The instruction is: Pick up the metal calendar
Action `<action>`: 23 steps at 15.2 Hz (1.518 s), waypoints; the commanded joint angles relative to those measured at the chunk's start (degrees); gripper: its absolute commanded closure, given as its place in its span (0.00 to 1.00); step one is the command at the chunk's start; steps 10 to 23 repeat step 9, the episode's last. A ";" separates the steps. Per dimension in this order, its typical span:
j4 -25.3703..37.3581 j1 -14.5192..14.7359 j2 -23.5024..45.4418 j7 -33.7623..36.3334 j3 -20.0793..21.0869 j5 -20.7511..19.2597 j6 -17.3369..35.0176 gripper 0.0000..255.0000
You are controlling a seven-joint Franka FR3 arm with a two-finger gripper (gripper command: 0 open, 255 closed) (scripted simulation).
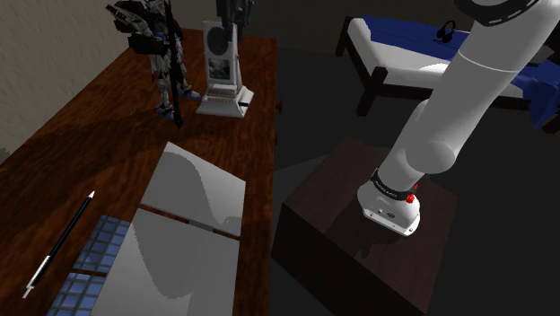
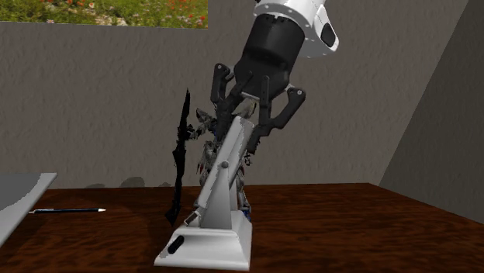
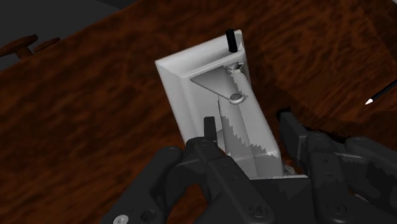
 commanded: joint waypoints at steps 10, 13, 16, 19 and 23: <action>8.21 -0.24 1.51 2.07 -0.16 0.24 -6.32 1.00; 8.21 -0.24 1.51 2.07 -0.16 0.24 -6.32 1.00; 8.21 -0.24 1.51 2.07 -0.16 0.24 -6.32 1.00; 8.21 -0.24 1.51 2.07 -0.16 0.24 -6.32 1.00; 8.21 -0.24 1.51 2.07 -0.16 0.24 -6.32 1.00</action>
